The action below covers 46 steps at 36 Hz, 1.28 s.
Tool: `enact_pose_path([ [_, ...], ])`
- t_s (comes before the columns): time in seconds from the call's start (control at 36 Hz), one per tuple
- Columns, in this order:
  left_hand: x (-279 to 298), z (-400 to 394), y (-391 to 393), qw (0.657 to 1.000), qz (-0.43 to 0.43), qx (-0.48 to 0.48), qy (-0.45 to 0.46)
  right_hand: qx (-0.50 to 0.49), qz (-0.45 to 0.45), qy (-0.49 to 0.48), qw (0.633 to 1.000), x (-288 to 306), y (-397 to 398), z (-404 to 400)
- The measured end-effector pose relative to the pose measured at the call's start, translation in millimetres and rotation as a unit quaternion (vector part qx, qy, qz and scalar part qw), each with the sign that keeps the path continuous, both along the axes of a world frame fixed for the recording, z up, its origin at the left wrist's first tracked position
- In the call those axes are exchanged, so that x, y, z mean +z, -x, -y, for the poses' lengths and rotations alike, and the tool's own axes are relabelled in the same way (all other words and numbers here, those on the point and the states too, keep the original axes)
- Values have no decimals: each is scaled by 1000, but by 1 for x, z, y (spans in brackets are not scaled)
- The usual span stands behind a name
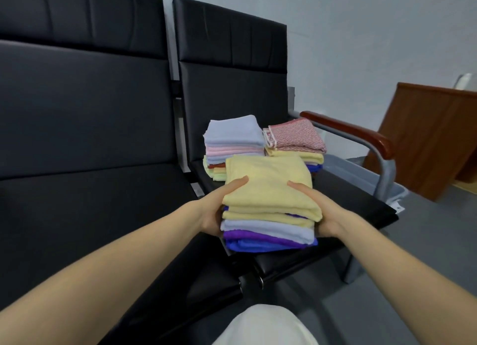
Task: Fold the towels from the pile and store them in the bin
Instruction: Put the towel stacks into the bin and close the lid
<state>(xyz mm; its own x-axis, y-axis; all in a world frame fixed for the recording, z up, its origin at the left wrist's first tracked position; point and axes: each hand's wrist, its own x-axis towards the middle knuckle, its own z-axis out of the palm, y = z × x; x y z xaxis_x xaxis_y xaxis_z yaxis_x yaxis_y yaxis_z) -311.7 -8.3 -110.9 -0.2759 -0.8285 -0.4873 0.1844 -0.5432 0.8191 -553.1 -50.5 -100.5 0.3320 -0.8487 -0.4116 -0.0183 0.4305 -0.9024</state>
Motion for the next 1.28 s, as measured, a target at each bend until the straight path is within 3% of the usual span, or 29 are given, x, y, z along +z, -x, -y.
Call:
enact_pose_path([
  [0.14,8,-22,-26,986,49,35,153,1,56,38,998,4,-35,-24],
  [0.28,35,-41,-74,976,91,55,191,29,97,78,992,14,-82,-30],
  [0.56,43,-82,-198,979,137,114,100,198,31,73,977,4,-214,-28],
  [0.86,6,-25,-284,956,106,267,65,171,-31,86,981,-10,-348,49],
  [1.0,3,-9,-303,950,89,299,15,178,-21,22,983,-12,-368,62],
  [1.14,37,2,-295,947,84,311,-18,134,63,-51,988,27,-357,63],
  [1.28,119,15,-275,952,83,295,-11,94,63,-66,991,112,-329,66],
])
